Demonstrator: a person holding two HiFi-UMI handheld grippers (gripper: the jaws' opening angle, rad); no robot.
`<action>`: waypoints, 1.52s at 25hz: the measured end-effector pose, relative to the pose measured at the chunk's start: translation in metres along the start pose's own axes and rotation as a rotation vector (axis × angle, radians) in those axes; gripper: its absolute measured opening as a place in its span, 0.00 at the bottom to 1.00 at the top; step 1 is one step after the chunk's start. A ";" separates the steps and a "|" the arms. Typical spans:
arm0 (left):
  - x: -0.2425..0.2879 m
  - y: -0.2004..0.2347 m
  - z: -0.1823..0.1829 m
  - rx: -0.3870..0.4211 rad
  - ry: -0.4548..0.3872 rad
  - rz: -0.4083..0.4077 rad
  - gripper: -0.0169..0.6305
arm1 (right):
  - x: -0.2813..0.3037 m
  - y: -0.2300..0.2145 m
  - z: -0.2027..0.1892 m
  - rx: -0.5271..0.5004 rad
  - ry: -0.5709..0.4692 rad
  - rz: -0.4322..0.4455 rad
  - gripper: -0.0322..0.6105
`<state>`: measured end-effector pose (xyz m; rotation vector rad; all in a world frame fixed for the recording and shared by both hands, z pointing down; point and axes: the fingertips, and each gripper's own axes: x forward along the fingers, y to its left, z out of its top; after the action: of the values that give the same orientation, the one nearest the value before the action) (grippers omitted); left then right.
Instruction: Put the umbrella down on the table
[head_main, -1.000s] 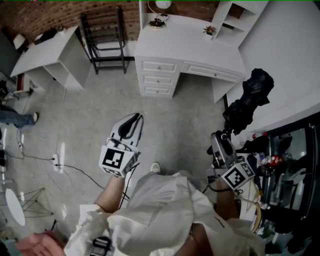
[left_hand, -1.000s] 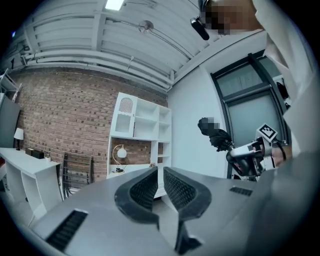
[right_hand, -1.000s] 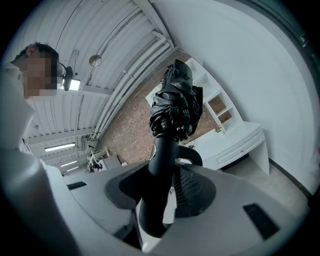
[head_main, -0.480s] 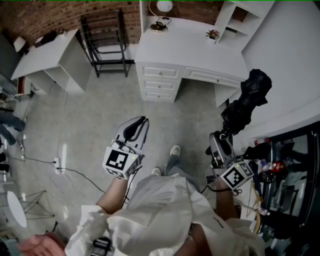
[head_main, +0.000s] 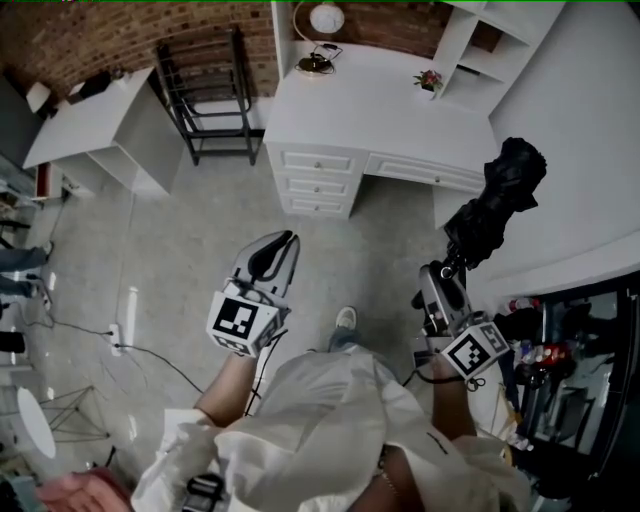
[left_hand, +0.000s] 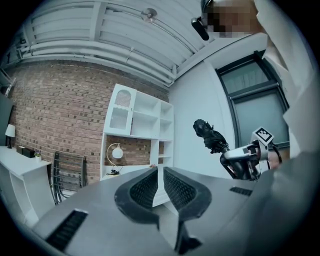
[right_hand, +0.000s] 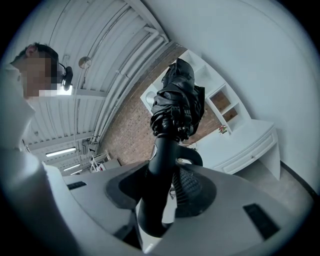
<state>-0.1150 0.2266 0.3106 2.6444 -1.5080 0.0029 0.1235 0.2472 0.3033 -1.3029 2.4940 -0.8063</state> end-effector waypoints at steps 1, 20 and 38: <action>0.010 0.003 0.001 -0.003 0.002 0.002 0.11 | 0.007 -0.007 0.005 0.003 0.002 0.002 0.29; 0.161 -0.002 0.016 0.029 0.005 0.092 0.11 | 0.081 -0.133 0.082 0.026 0.057 0.103 0.30; 0.240 0.042 0.016 0.036 0.050 0.147 0.11 | 0.153 -0.195 0.101 0.089 0.118 0.117 0.30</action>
<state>-0.0299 -0.0019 0.3098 2.5331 -1.6967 0.1072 0.2113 -0.0032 0.3386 -1.0997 2.5636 -0.9798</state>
